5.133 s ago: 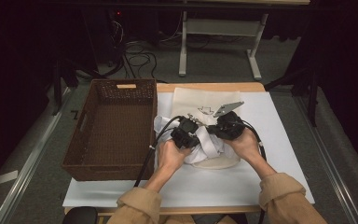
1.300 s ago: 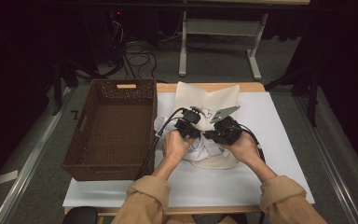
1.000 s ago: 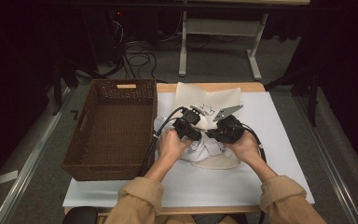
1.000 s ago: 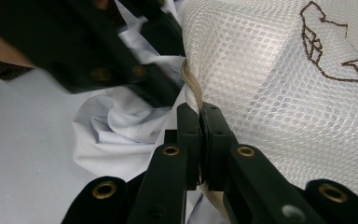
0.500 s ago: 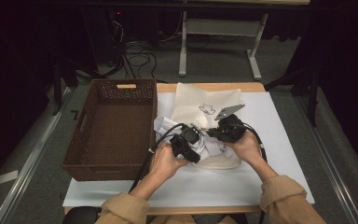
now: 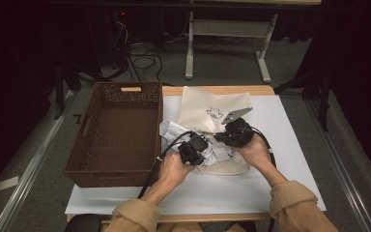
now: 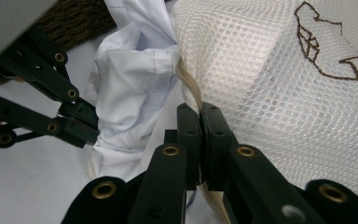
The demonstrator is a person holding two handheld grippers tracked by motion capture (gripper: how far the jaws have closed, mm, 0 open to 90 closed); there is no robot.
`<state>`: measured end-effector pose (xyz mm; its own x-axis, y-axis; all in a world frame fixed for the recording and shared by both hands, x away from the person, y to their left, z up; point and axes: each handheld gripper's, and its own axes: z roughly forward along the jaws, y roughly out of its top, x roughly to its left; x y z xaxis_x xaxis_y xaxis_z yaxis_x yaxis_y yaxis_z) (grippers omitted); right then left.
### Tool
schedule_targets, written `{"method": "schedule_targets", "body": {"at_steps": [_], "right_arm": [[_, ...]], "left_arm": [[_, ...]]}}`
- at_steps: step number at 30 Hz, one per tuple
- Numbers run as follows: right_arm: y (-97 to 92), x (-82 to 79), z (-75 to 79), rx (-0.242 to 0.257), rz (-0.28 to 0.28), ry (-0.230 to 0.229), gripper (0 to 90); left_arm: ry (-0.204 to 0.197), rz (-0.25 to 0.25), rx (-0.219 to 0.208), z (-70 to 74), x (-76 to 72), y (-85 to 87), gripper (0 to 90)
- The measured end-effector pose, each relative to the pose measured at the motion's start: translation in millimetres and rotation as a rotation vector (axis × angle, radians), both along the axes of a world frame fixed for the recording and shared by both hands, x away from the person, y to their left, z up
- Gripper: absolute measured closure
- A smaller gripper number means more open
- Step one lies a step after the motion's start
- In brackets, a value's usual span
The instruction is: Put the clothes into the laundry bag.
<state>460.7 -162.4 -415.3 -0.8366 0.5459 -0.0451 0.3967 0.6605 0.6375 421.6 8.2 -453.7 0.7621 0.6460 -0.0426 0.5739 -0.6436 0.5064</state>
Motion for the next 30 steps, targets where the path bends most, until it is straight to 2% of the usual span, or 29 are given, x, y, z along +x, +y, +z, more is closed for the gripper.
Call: {"method": "schedule_targets", "body": {"at_steps": [8,13,14,17,21,23,27,28,29,30], "right_arm": [[6.0,-4.9,3.6,-0.009,0.024,-0.012,88.5],[5.9,-3.8,5.9,-0.005,0.048,-0.012,88.6],[6.1,-4.8,6.6,-0.002,0.046,-0.006,88.6],[6.6,-8.0,8.0,-0.012,0.054,-0.005,88.6],[4.2,-7.5,4.0,-0.018,0.046,0.004,88.6],[-0.2,-4.5,0.4,-0.013,0.032,0.006,88.6],[-5.6,-1.5,-2.9,0.006,0.011,0.015,88.5],[-5.7,-1.4,-2.6,0.009,0.009,0.013,88.5],[-5.2,-1.5,-2.5,0.013,0.007,0.011,88.5],[-5.2,-1.3,-2.4,0.008,0.014,0.005,88.5]], "left_arm": [[-0.018,0.011,-0.109,14.9,10.1,-0.1,88.8],[-0.024,0.079,-0.156,20.4,25.0,-3.9,89.1],[-0.015,0.095,-0.165,21.1,27.3,-5.7,89.2],[-0.063,0.136,-0.143,19.3,36.1,-13.0,89.3],[-0.054,0.151,-0.148,11.7,43.4,-19.4,88.9],[-0.048,0.132,-0.129,12.2,42.4,-18.7,87.5],[-0.040,0.096,-0.078,16.7,33.6,-16.4,73.0],[-0.046,0.108,-0.076,16.4,29.8,-17.7,69.2],[-0.050,0.088,-0.031,19.1,27.8,-15.7,65.7],[-0.053,0.085,-0.015,20.7,25.4,-14.4,62.0]]}}
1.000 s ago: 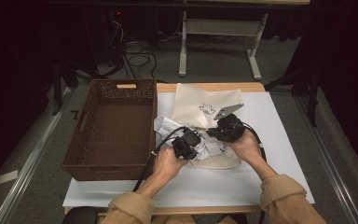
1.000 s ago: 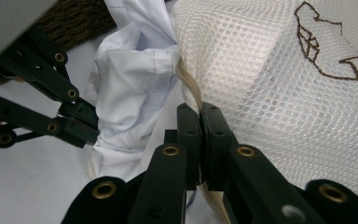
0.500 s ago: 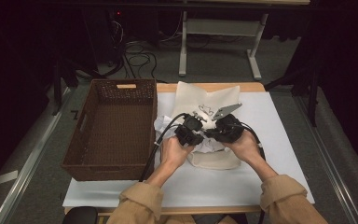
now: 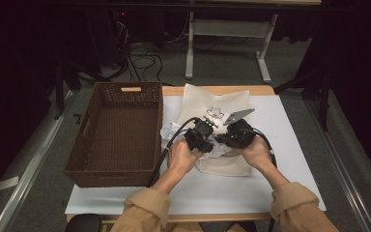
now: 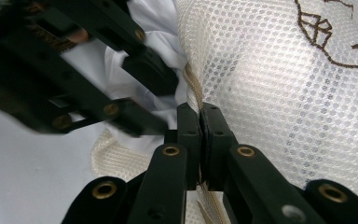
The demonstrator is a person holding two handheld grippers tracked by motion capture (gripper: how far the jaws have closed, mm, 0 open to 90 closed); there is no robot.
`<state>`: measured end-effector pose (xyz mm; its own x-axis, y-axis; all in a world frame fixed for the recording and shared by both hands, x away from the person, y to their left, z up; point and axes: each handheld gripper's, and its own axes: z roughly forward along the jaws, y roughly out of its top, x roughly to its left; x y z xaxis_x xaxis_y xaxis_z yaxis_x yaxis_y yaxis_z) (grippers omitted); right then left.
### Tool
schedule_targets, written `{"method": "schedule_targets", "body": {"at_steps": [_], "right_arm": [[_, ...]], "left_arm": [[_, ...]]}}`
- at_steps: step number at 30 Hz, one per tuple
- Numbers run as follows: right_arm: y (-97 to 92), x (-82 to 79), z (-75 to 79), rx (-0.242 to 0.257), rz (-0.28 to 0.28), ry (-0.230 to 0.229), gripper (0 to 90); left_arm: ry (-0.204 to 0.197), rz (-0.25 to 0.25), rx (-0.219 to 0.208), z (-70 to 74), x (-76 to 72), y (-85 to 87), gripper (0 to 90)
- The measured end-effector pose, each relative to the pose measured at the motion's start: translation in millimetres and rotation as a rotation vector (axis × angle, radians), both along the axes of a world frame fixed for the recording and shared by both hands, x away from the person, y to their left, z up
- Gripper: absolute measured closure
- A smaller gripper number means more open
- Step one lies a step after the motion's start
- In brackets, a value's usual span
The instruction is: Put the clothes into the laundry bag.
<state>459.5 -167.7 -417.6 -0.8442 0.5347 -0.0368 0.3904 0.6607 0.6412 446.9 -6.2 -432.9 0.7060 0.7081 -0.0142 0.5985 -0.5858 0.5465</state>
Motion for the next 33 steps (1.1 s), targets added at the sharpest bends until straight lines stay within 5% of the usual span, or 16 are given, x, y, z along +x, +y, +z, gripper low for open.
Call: {"method": "schedule_targets", "body": {"at_steps": [6,20,26,29,33], "right_arm": [[1.3,-1.1,0.2,0.002,-0.014,0.003,88.4],[1.0,0.0,0.6,-0.003,-0.017,0.000,88.4],[3.3,0.7,-1.2,-0.003,-0.009,-0.003,88.4],[3.9,0.9,-1.5,-0.010,-0.011,0.003,88.4],[3.3,0.9,-1.5,-0.011,-0.019,0.009,88.4]], "left_arm": [[0.023,0.005,0.040,5.4,-9.1,13.6,49.6],[0.069,-0.021,0.082,-26.1,-8.2,14.5,42.4],[0.092,-0.045,0.039,-35.5,-9.6,7.5,39.7],[0.102,-0.042,0.038,-42.8,-6.1,5.5,40.7],[0.090,-0.011,0.087,-50.8,-2.5,1.9,56.4]]}}
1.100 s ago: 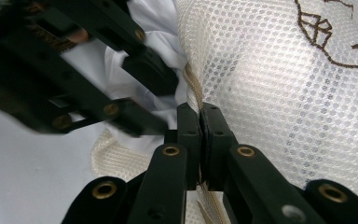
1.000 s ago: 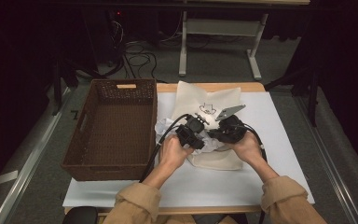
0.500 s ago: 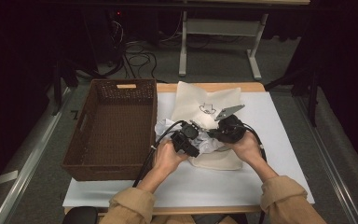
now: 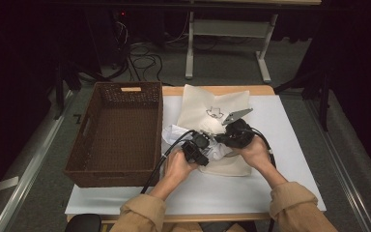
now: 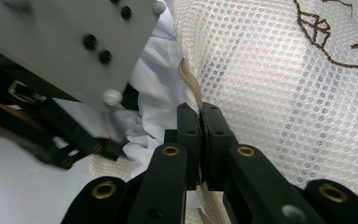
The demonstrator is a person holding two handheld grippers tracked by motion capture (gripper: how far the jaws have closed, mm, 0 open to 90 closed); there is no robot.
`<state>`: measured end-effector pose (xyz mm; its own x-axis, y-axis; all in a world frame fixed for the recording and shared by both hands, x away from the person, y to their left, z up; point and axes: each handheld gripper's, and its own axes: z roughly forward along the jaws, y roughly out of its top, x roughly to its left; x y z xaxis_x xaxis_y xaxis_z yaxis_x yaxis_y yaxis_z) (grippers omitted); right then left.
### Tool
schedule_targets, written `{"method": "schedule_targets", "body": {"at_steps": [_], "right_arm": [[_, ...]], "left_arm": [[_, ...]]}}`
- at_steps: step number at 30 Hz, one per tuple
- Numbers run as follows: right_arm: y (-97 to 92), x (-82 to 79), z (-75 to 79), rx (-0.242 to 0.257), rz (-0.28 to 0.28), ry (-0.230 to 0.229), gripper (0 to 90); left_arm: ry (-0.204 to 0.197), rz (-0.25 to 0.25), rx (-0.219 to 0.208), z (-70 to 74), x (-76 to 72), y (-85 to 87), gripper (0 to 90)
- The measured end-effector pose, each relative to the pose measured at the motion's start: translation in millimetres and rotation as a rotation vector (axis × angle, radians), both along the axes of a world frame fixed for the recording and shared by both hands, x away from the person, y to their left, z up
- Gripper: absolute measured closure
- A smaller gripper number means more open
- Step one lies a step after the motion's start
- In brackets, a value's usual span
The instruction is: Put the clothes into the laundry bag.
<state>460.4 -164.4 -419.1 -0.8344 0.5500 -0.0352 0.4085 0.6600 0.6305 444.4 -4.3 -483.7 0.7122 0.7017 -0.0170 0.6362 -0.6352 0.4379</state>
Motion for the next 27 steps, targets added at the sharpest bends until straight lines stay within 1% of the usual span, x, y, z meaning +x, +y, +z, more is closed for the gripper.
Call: {"method": "schedule_targets", "body": {"at_steps": [2,4,5,6,8,10,11,13,15,17,21,23,24,25,27], "right_arm": [[-0.3,0.0,-0.2,-0.003,0.004,-0.003,88.4],[-0.8,0.4,-0.6,-0.001,0.008,-0.007,88.4],[-1.4,0.5,-0.5,-0.001,0.007,-0.006,88.4],[-1.9,0.3,-0.1,0.002,0.003,0.001,88.4],[-3.3,1.3,-0.3,0.006,0.007,-0.006,88.4],[-3.4,0.6,-0.1,0.009,-0.007,0.004,88.4],[-3.5,0.8,-0.4,0.011,-0.004,-0.001,88.4],[-3.5,0.7,-0.4,0.010,0.001,0.001,88.4],[-3.2,0.7,-0.2,0.010,0.005,-0.005,88.4],[-2.5,-0.2,0.3,0.009,-0.001,-0.001,88.4],[-2.1,-0.4,0.2,0.011,0.008,-0.004,88.4],[-1.4,-1.0,1.0,0.008,0.016,-0.003,88.5],[-0.3,-2.2,1.8,0.011,0.017,-0.001,88.5],[0.4,-2.8,2.9,0.008,0.030,-0.007,88.5],[2.8,-5.2,5.1,-0.003,0.032,-0.010,88.5]], "left_arm": [[0.000,0.007,-0.006,-1.0,2.3,0.7,68.0],[0.012,0.005,-0.029,-0.6,3.8,2.3,79.1],[0.011,0.003,-0.030,0.6,3.9,3.0,81.8],[0.015,0.005,-0.035,1.9,3.2,3.3,82.9],[0.013,0.000,-0.049,5.9,2.2,5.0,83.5],[0.016,-0.005,-0.083,11.7,0.8,7.1,83.3],[0.015,-0.010,-0.105,14.9,-0.2,8.3,83.0],[0.015,-0.023,-0.129,20.7,-2.3,9.6,82.0],[0.009,-0.033,-0.124,23.6,-3.4,8.9,81.9],[0.006,-0.036,-0.130,25.9,-3.2,8.9,82.2],[0.005,-0.030,-0.170,29.4,-2.2,9.8,85.7],[0.007,-0.035,-0.184,29.8,-0.4,8.3,86.7],[0.006,-0.032,-0.199,30.2,1.4,7.3,86.9],[0.000,-0.020,-0.221,30.6,3.9,6.0,87.1],[-0.009,0.003,-0.267,32.1,11.5,3.0,87.5]]}}
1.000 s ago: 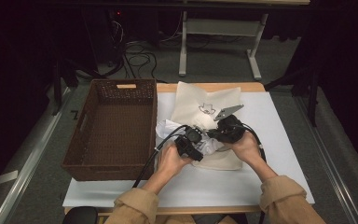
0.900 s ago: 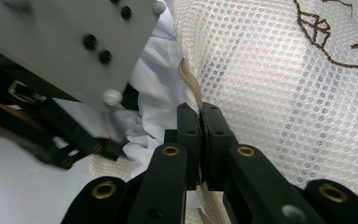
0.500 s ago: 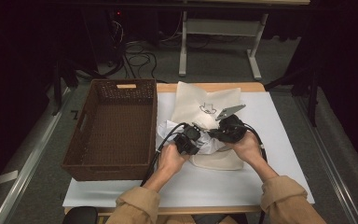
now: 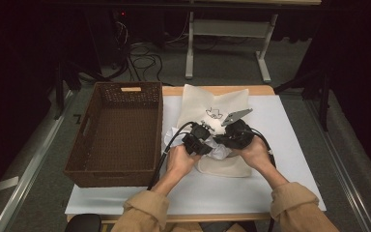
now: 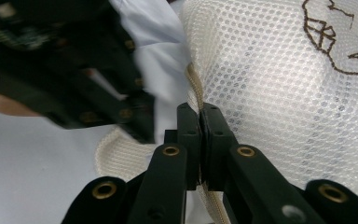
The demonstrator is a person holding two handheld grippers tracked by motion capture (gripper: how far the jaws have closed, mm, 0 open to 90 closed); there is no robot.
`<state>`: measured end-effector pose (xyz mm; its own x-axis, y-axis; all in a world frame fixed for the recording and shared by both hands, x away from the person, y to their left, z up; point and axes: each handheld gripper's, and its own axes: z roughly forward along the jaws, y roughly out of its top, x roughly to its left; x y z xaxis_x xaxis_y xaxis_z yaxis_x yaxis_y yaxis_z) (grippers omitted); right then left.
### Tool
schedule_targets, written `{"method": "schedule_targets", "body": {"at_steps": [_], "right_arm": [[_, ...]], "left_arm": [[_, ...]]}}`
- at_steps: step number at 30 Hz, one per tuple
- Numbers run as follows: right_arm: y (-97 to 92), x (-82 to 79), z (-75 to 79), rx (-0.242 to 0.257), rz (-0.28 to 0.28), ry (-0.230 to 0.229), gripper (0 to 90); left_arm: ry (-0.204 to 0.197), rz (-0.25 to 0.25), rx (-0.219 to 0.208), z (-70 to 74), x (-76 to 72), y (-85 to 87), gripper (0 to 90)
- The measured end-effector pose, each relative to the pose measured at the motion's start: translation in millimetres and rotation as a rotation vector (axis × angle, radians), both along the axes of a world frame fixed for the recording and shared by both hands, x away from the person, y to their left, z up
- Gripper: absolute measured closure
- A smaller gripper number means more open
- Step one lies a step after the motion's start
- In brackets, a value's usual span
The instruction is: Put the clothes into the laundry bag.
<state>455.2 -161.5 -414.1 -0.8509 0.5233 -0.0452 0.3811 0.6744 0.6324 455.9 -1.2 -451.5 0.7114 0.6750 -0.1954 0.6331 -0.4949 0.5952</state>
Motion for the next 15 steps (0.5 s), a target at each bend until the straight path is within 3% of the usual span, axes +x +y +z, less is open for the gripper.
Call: {"method": "schedule_targets", "body": {"at_steps": [4,6,9,15], "right_arm": [[0.1,-1.5,3.1,-0.002,-0.004,-0.002,88.5],[-3.0,-0.6,2.1,-0.009,-0.005,0.004,88.5],[-7.3,1.5,-2.5,-0.002,-0.022,0.022,88.5],[-8.2,2.9,-5.6,0.012,-0.028,0.015,88.4]], "left_arm": [[-0.031,0.066,-0.054,-5.1,12.6,-7.5,87.6],[-0.019,0.083,-0.052,-9.8,17.2,-8.4,87.1],[-0.018,0.064,-0.015,-10.1,15.2,-9.3,82.1],[-0.056,0.035,0.138,12.9,-5.1,-4.1,58.5]]}}
